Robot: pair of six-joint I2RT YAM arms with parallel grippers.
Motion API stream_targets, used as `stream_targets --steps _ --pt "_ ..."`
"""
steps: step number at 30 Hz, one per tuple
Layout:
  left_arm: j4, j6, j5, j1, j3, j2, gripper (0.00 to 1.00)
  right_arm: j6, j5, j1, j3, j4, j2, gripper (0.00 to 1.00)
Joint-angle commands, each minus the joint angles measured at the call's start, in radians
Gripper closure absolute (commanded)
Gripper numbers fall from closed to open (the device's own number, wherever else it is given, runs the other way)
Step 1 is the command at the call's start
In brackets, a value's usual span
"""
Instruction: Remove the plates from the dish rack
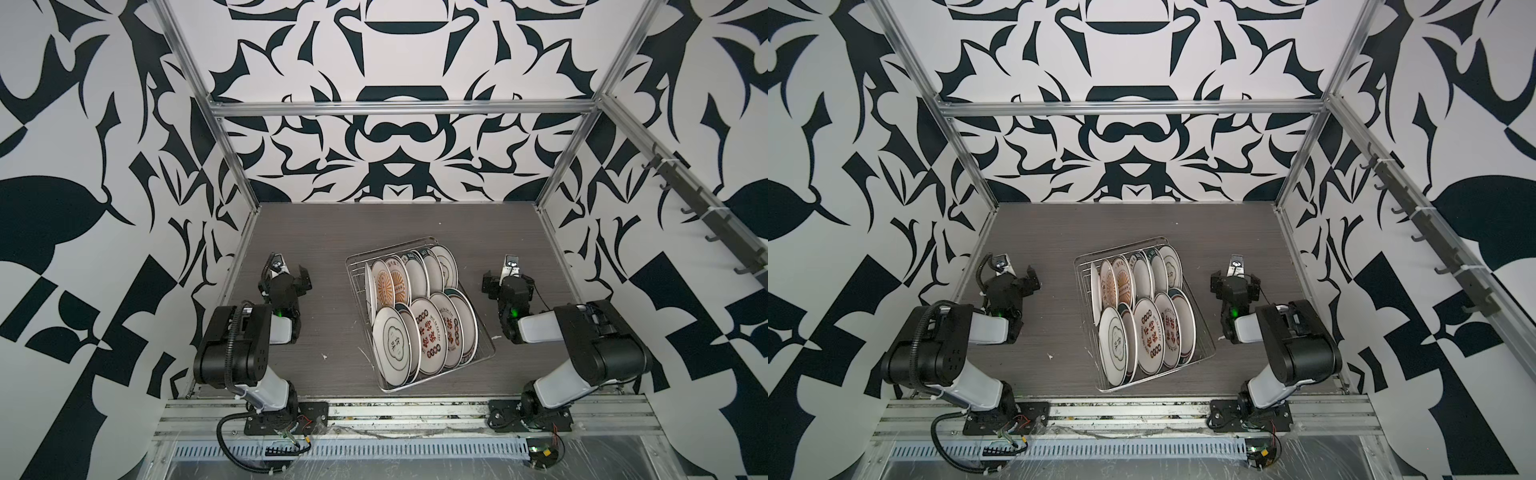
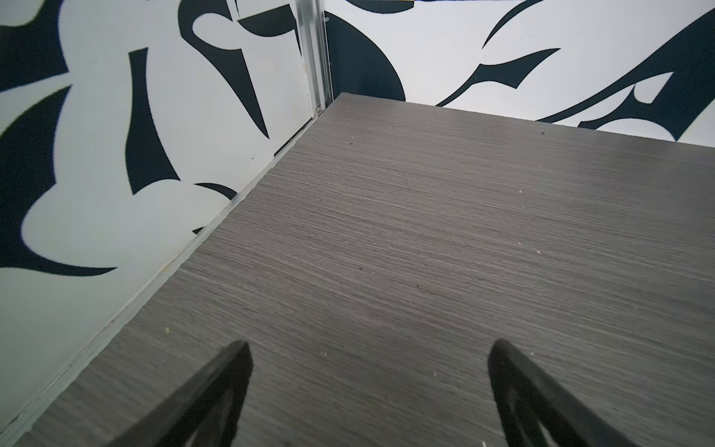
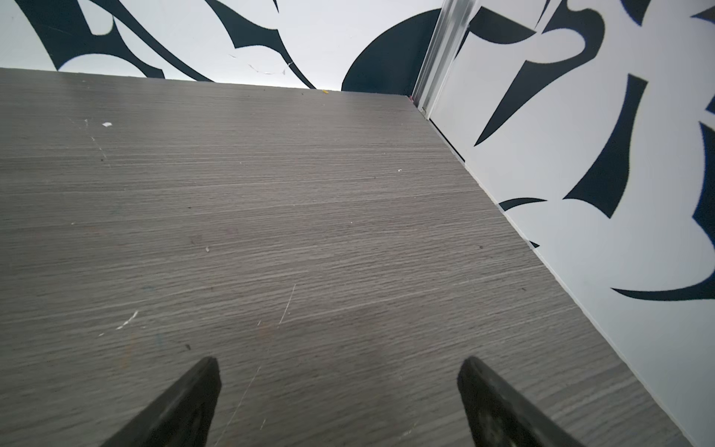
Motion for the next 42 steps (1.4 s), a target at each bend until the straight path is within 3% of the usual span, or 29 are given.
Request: stream_targets --steps 1,42 --pt "-0.01 -0.008 0.004 0.0 0.006 -0.014 0.01 0.01 0.015 -0.002 -0.001 0.022 -0.018 0.0" --pt "-0.025 -0.004 0.019 0.002 0.014 -0.014 0.01 0.01 0.014 -0.002 0.0 0.019 -0.018 0.0"
